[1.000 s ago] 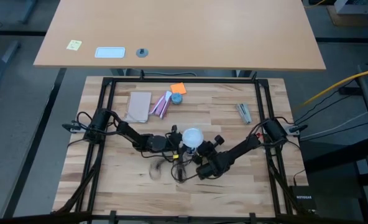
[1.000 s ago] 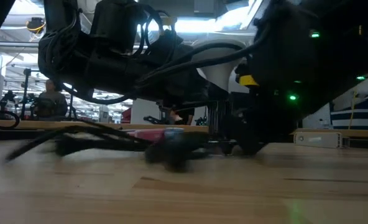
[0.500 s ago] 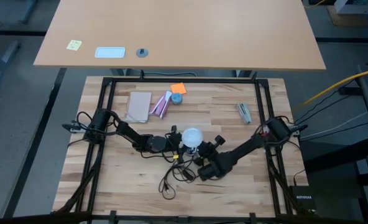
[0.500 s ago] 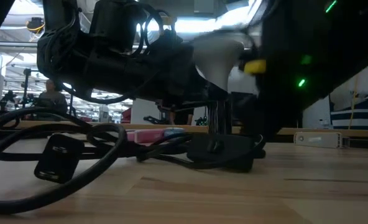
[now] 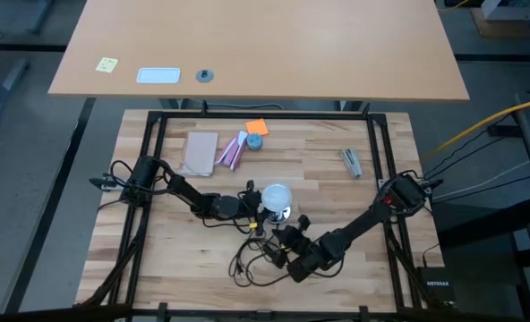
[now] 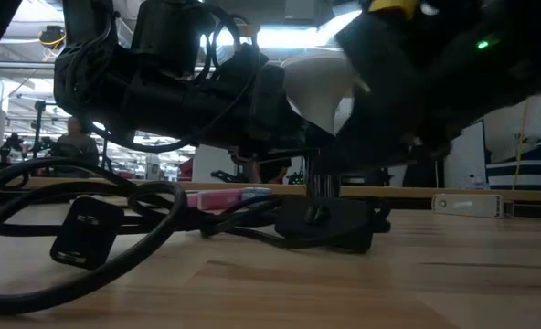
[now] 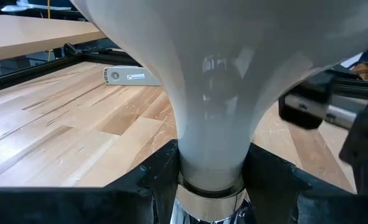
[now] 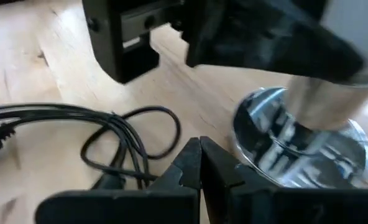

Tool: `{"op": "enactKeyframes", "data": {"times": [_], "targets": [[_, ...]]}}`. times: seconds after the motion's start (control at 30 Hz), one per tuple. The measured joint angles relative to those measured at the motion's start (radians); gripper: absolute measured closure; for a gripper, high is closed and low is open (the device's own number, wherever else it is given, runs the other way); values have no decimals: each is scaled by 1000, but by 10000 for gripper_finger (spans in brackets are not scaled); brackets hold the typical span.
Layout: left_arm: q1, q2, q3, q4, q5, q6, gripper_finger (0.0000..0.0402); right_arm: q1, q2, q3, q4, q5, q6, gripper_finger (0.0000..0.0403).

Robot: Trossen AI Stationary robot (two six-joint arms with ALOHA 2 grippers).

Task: Screw lightbulb
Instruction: Insert the lightbulb into the lamp

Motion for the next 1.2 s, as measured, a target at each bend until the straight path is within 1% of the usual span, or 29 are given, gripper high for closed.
{"op": "enactKeyframes", "data": {"times": [0.07,0.2,0.33,0.47,0.8,0.9,1.1,1.2], "targets": [[0,0,0,0,-1,0,247,-13,17,0,44,-25,-20,398],[0,0,0,0,-1,0,247,-39,39,-1,44,-97,-20,398],[0,0,0,0,-1,0,247,-70,39,0,-17,-171,-18,398],[0,0,0,0,-2,0,247,-81,37,1,-94,-202,54,398],[0,0,0,0,-4,22,247,-63,32,5,-297,-193,189,398],[0,0,0,-1,-6,23,247,-64,31,5,-343,-189,191,398],[0,0,-1,-1,-17,23,247,-78,35,1,-422,-98,186,398],[1,0,-2,-1,-22,23,247,-98,36,0,-448,-87,127,398]]}}
